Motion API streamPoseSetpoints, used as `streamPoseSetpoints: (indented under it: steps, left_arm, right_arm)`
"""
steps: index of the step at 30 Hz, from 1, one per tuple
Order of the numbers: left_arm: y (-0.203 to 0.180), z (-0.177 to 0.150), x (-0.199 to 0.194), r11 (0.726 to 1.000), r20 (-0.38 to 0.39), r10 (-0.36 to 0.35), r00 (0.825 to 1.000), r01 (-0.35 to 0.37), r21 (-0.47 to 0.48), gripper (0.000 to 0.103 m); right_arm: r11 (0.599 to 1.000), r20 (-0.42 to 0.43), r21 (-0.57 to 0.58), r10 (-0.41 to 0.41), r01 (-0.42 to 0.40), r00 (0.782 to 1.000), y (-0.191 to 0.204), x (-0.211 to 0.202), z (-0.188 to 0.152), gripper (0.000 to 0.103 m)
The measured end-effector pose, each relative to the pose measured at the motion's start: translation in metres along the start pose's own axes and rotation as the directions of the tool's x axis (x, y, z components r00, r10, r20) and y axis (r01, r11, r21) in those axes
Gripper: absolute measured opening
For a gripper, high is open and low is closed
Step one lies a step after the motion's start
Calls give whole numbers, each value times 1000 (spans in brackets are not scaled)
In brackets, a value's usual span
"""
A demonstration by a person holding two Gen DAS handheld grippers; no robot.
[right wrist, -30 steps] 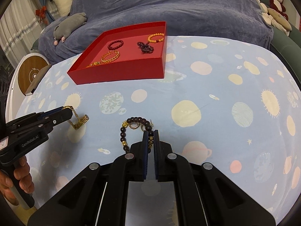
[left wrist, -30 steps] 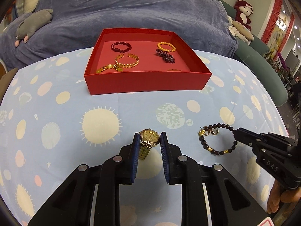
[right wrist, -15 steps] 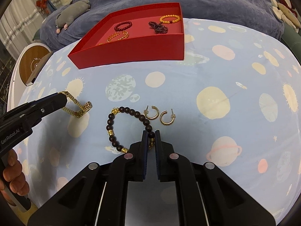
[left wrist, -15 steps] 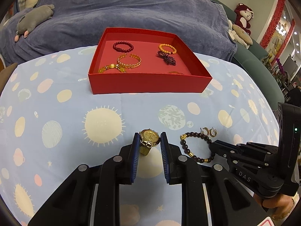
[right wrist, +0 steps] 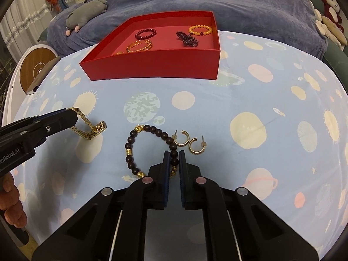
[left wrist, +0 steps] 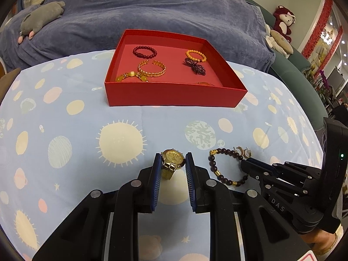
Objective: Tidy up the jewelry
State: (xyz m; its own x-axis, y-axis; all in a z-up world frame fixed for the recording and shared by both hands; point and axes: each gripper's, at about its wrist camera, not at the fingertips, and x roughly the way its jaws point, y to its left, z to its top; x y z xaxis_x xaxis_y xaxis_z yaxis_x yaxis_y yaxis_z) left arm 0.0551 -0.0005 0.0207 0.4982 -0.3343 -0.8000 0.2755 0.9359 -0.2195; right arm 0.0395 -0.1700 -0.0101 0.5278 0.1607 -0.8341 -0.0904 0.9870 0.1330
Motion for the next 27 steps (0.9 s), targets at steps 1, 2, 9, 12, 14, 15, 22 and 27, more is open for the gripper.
streamPoseSetpoints:
  steps: [1, 2, 9, 12, 14, 15, 22, 27]
  left_arm:
    - [1, 1, 0, 1000, 3, -1, 1000, 1, -1, 19]
    - [1, 1, -1, 1000, 5, -2, 1000, 2, -3, 19]
    - [3, 9, -12, 1000, 20, -12, 1000, 13, -15, 19]
    - [3, 17, -18, 1000, 25, -14, 1000, 14, -19, 19]
    - [3, 26, -22, 1000, 34, -6, 999, 7, -21, 19]
    - [4, 31, -24, 1000, 40, -8, 999, 9, -23, 19]
    - [2, 89, -36, 1000, 120, 1, 993, -2, 4, 7]
    - [7, 121, -31, 1000, 142, 6, 990, -5, -8, 5]
  right_arm:
    - [1000, 10, 0, 5, -5, 1000, 1, -4, 2, 8]
    - [1000, 19, 1, 9, -9, 1000, 2, -7, 3, 8]
    - [999, 114, -20, 50, -48, 992, 14, -47, 25, 8]
    - [999, 149, -21, 49, -47, 988, 15, -63, 39, 8]
    - [999, 168, -16, 53, -52, 984, 13, -70, 51, 8]
    - [998, 178, -10, 56, -56, 982, 11, -74, 59, 8]
    - [997, 230, -5, 74, -75, 970, 9, -75, 119, 8]
    - [997, 257, 4, 69, -72, 964, 10, -66, 148, 8]
